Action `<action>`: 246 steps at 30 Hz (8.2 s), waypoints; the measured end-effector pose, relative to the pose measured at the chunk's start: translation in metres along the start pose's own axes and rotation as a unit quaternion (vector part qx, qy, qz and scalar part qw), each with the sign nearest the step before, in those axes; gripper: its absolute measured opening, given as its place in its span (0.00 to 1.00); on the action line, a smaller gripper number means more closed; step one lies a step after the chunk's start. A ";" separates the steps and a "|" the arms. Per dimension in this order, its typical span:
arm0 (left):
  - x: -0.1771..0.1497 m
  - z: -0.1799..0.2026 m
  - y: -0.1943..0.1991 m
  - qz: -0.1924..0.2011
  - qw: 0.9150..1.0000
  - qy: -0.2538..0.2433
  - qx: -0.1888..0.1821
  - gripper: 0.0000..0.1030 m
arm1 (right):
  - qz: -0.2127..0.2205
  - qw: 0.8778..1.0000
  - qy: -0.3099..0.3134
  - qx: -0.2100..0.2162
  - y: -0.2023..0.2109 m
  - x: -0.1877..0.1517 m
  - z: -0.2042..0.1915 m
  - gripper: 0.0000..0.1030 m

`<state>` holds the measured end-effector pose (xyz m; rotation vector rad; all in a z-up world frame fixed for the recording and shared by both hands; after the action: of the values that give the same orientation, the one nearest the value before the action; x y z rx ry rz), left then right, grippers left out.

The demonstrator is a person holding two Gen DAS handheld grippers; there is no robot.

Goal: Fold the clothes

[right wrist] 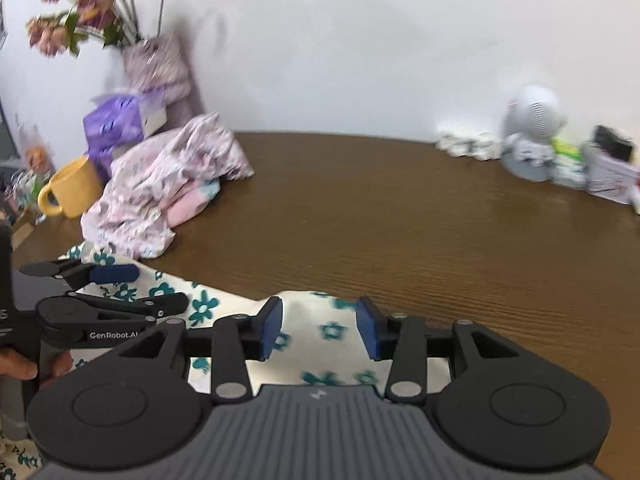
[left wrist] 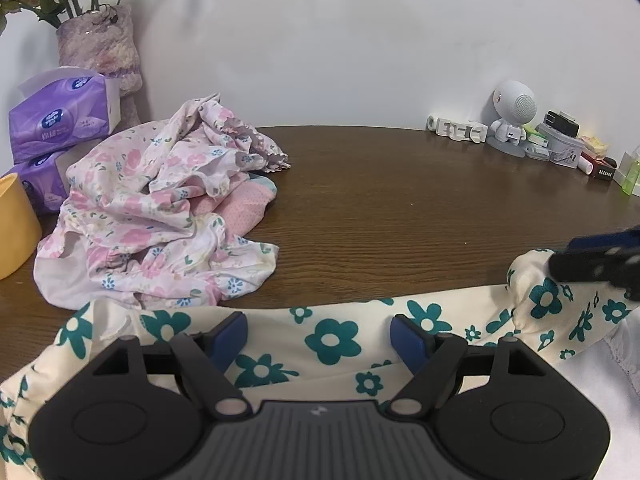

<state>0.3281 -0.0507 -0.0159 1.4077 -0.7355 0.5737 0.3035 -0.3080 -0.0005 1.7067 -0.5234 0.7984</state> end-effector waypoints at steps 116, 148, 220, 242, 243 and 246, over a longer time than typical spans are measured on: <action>-0.019 0.018 0.024 -0.018 0.987 -0.115 -0.108 0.73 | -0.022 0.998 -0.017 -0.064 -0.025 -0.032 -0.016 0.13; 0.016 -0.047 0.107 0.052 0.996 -0.001 -0.070 0.76 | 0.082 0.996 -0.033 -0.035 0.084 -0.039 -0.030 0.41; -0.160 -0.047 0.243 0.075 0.995 0.037 -0.059 0.97 | 0.097 0.992 -0.030 -0.074 0.175 -0.193 -0.105 1.00; -0.175 -0.042 0.208 0.019 0.999 0.023 -0.033 0.80 | 0.039 0.993 -0.010 -0.108 0.157 -0.193 -0.047 0.14; -0.175 -0.044 0.209 0.019 0.999 0.025 -0.033 0.80 | 0.040 0.993 -0.014 -0.106 0.158 -0.193 -0.046 0.14; -0.171 -0.047 0.216 0.026 0.998 0.026 -0.046 0.82 | 0.052 0.993 -0.033 -0.098 0.166 -0.192 -0.045 0.22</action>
<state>0.0608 0.0281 -0.0015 1.2873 -0.7502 0.6073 0.0479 -0.3218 -0.0264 1.5374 -0.7173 0.7397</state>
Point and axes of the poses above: each gripper's, at about its wrist camera, not at the fingertips, and y roughly against the way its jaws point, z to its right, x to its top, the point moved 4 cm from there along -y, roughly the way its jaws point, and after that the axes turned 1 degree about z, right-handed, at the moved point
